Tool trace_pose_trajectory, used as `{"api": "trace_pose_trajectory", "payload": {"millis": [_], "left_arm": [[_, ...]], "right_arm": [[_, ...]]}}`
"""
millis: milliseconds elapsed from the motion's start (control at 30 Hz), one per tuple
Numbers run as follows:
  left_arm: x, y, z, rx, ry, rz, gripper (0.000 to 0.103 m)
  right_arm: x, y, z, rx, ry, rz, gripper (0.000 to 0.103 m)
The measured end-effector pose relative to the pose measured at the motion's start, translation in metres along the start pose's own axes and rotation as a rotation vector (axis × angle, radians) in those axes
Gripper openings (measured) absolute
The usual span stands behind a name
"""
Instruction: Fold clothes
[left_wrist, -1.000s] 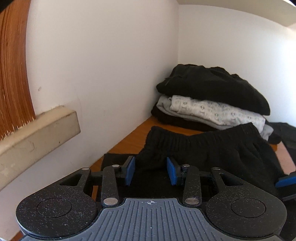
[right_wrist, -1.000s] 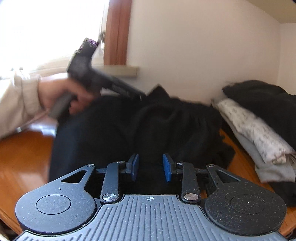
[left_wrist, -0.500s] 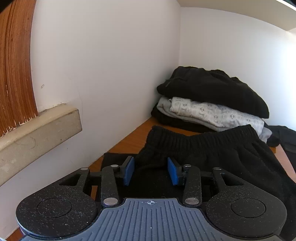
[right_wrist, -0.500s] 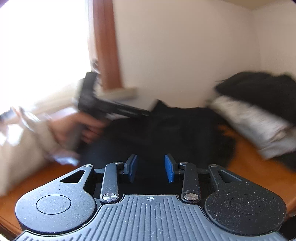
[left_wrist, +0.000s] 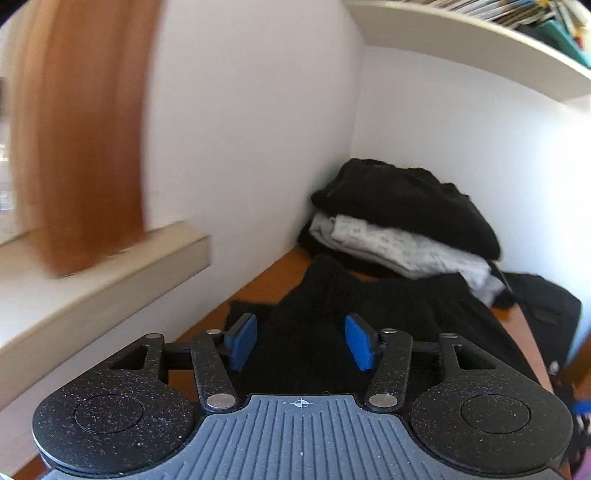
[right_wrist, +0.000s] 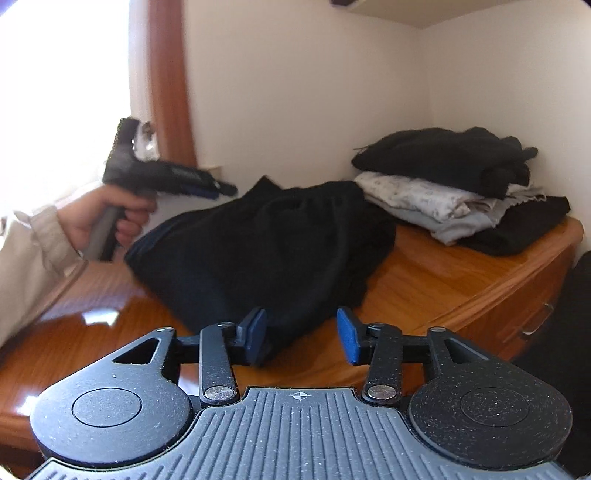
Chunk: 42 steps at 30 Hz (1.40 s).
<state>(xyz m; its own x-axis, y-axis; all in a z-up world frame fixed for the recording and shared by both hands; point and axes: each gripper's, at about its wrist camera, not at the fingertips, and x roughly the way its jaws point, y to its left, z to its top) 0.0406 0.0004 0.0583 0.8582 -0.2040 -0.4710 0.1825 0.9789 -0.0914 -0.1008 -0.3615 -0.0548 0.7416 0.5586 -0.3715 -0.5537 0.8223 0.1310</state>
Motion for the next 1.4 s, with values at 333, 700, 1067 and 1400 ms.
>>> {"api": "trace_pose_trajectory", "payload": {"millis": [333,700,1067,1400], "left_arm": [[-0.091,0.031,-0.063,0.012,0.070,0.058,0.059],[-0.067,0.013,-0.080,0.042,0.099,0.025,0.022],[-0.083,0.017,-0.072,0.060,0.125,0.009,0.015],[-0.102,0.018,-0.044,0.034,0.030,0.032,0.045]], "right_arm": [[0.016,0.022,-0.015,-0.148,0.012,0.019,0.047],[0.007,0.018,-0.012,-0.194,-0.037,-0.006,0.005],[-0.012,0.025,-0.011,-0.290,0.007,-0.083,0.003],[-0.008,-0.018,0.017,-0.087,-0.108,-0.080,0.029]]}}
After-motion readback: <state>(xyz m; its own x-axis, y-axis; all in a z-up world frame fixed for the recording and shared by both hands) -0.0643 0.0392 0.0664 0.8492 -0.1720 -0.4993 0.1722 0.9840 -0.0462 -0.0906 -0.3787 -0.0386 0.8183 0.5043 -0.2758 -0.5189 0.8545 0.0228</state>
